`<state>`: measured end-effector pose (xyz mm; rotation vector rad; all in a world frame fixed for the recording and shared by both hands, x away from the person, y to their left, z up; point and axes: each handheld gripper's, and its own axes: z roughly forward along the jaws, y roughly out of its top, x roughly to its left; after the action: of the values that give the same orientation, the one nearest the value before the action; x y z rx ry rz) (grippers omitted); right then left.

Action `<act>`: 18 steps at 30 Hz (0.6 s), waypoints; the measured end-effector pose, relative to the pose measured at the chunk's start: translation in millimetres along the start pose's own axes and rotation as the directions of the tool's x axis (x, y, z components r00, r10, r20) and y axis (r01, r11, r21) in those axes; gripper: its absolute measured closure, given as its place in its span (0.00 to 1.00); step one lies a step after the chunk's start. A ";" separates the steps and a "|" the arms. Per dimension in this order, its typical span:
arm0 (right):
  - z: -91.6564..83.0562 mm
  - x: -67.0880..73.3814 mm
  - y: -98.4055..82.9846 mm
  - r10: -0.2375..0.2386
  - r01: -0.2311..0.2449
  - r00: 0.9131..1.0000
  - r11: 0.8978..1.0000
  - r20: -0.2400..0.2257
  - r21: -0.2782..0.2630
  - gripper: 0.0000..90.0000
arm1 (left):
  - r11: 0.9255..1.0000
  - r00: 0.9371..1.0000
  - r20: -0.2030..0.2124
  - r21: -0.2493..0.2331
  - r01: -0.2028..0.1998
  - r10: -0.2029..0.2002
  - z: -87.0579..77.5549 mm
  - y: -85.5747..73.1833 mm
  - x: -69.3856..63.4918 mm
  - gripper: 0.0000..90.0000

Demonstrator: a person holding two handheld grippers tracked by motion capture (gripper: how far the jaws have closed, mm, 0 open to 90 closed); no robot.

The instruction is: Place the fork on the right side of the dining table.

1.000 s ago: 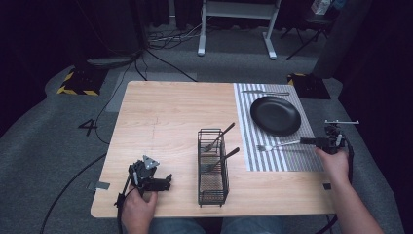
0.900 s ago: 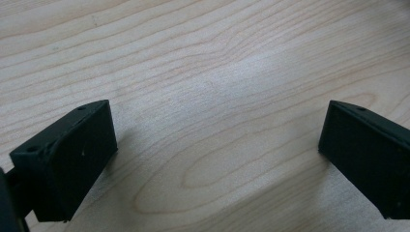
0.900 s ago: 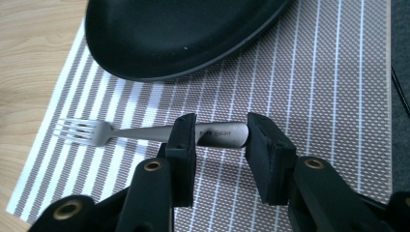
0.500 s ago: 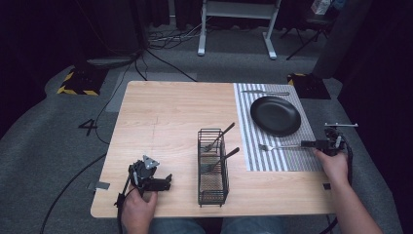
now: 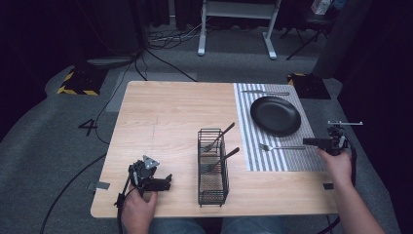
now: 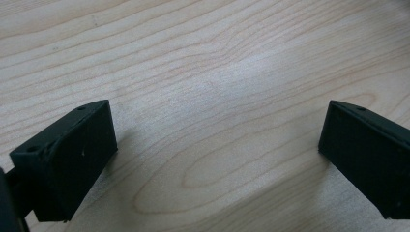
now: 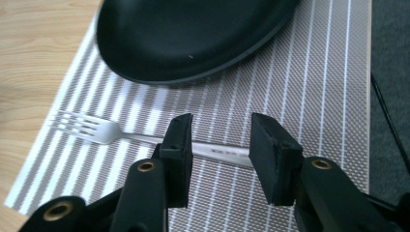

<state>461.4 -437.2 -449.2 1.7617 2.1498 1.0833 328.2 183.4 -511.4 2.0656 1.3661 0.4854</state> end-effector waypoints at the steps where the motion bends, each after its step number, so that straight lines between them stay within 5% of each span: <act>1: 0.0 0.0 0.0 0.000 0.000 1.000 1.000 0.000 0.000 0.67 | 1.000 1.000 0.000 0.000 0.000 0.000 0.0 0.0 0.0 0.00; 10: -24.0 29.9 7.5 -0.100 0.099 0.995 0.993 -0.021 -0.063 0.60 | 1.000 1.000 0.001 0.000 0.000 0.000 0.0 0.0 0.0 0.00; 18: -41.3 66.5 10.3 -0.203 0.197 0.977 0.976 -0.059 -0.092 0.43 | 1.000 1.000 0.000 0.000 0.000 0.000 0.0 0.0 0.0 0.00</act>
<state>427.6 -394.3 -392.1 1.4556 2.2261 1.1788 328.2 183.4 -511.4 2.0657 1.3661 0.4848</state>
